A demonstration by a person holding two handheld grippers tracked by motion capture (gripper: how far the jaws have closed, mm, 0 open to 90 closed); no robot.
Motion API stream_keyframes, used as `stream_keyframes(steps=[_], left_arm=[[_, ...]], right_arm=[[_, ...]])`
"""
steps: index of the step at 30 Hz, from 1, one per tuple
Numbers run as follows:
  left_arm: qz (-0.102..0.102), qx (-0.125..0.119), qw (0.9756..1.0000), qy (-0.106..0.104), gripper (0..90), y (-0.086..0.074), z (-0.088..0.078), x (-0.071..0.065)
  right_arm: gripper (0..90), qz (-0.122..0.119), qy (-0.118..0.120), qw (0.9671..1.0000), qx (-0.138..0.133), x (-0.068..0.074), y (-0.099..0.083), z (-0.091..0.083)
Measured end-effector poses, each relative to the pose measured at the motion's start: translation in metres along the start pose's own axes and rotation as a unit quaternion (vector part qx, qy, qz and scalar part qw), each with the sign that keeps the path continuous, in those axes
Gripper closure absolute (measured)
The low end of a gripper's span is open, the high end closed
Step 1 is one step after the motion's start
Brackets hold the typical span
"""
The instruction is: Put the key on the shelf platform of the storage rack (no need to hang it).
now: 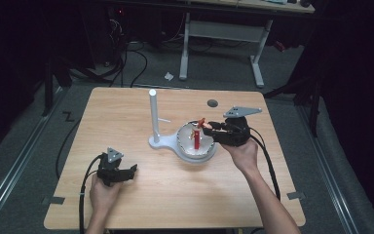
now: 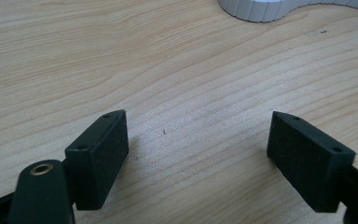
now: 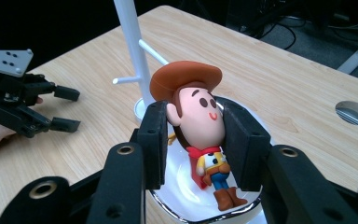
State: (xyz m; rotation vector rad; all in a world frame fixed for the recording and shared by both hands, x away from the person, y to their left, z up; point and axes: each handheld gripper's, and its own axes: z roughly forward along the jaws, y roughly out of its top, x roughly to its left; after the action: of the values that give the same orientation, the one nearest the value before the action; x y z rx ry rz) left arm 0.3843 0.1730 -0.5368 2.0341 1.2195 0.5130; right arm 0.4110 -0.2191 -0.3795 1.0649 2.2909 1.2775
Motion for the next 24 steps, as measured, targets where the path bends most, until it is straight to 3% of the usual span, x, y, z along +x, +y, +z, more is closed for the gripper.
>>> stream_keyframes(steps=[5,24], left_arm=[[0.0,0.0,1.0,0.0,21.1,0.0,0.0,0.0],[0.0,0.0,1.0,0.0,21.1,0.0,0.0,0.0]], right_arm=[[62.4,0.017,0.006,0.9998,0.002,-0.003,-0.006,0.008],[62.2,0.014,0.002,0.9989,0.044,-0.002,-0.022,0.051]])
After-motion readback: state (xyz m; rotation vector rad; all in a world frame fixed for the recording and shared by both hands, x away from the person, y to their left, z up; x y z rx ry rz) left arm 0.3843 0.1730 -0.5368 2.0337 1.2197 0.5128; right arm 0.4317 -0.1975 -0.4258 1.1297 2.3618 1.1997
